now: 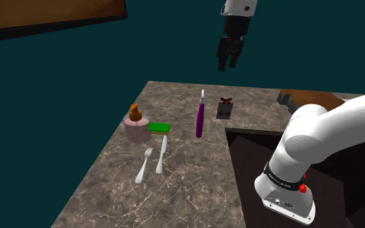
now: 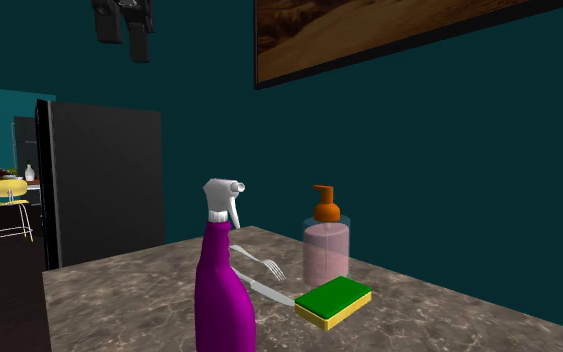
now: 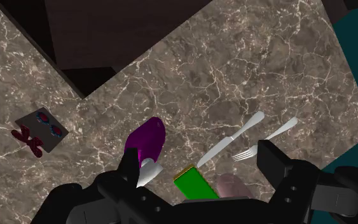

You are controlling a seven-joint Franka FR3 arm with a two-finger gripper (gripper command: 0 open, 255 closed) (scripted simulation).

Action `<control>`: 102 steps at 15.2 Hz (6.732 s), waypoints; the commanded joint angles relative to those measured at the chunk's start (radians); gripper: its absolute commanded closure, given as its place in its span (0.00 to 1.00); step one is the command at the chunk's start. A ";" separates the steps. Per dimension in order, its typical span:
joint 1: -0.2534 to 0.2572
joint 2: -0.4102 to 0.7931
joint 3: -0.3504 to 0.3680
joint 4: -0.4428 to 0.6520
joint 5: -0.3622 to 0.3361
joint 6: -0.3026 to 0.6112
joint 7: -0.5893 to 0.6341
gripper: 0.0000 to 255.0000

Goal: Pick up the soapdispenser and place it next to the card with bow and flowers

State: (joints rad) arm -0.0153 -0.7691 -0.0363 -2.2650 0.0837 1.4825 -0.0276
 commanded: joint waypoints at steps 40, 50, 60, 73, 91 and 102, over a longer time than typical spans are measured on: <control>0.146 1.061 0.228 0.313 -0.203 0.752 0.147 0.00; 0.146 1.065 0.227 0.311 -0.205 0.759 0.148 1.00; 0.145 1.050 0.229 0.319 -0.200 0.736 0.144 1.00; 0.140 0.974 0.236 0.399 -0.174 0.582 0.123 1.00; 0.140 0.922 0.240 0.575 -0.156 0.355 0.104 1.00; 0.143 0.925 0.242 0.728 -0.155 0.207 0.099 1.00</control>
State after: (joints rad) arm 0.1276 0.1564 0.2057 -1.5521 -0.0718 1.7039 0.0722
